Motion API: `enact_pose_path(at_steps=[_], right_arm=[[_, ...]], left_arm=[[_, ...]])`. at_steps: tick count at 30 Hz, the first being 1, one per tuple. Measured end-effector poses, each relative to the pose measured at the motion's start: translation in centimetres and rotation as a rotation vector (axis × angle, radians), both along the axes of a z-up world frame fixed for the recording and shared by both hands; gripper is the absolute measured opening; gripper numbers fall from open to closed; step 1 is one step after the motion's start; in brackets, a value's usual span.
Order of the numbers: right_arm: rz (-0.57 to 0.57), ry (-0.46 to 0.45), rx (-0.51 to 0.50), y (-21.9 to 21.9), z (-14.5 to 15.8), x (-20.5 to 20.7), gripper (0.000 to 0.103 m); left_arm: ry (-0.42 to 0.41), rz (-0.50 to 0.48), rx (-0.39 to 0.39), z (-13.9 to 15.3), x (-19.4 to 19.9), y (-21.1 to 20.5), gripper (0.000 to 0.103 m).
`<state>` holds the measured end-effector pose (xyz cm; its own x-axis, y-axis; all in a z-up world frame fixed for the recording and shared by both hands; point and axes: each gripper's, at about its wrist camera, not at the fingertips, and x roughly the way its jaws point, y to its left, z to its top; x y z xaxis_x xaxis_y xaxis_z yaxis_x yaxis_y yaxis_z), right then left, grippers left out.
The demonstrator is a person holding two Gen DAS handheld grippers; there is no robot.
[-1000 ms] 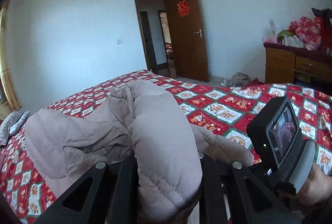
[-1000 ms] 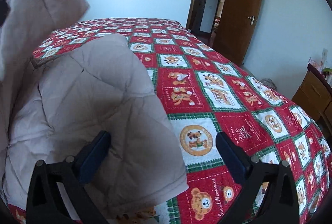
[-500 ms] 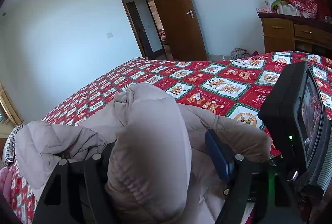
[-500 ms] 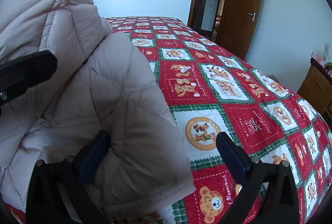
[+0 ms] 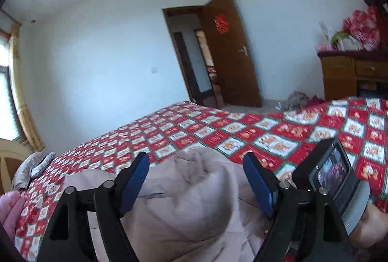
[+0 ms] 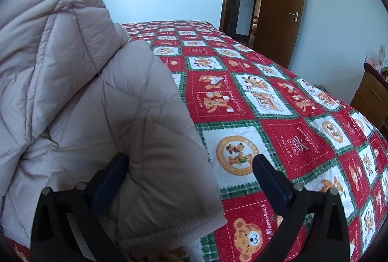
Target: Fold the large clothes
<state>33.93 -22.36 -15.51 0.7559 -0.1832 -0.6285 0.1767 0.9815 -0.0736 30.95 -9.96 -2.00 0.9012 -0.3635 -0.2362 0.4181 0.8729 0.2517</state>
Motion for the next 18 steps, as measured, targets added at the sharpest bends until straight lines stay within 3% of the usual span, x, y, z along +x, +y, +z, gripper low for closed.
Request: enact_pose_path(at_steps=[4,5,9,11,13,18], right_arm=[[0.002,-0.002,0.002,0.0,-0.1,0.0,0.103],[0.003,-0.002,0.002,0.0,0.0,0.0,0.103],[-0.011,-0.040,0.022,-0.5,1.0,-0.5,0.103],[-0.043,-0.102,0.042,-1.3,2.4,-1.2,0.103],[-0.073,-0.165,0.078,-2.4,4.3,-1.8,0.103],[0.006,-0.329,0.172,-3.1,10.5,-2.5,0.103]], left_arm=[[-0.087,0.362,-0.124,1.1,1.5,8.4,0.097],[-0.066,0.459,-0.122,0.3,3.0,10.5,0.098],[0.142,0.635,-0.089,-4.8,9.3,15.4,0.098],[0.206,0.607,-0.127,-6.9,10.8,15.8,0.098],[0.203,0.563,-0.141,-7.6,11.2,14.6,0.098],[0.157,0.445,-0.073,-7.4,12.0,8.3,0.098]])
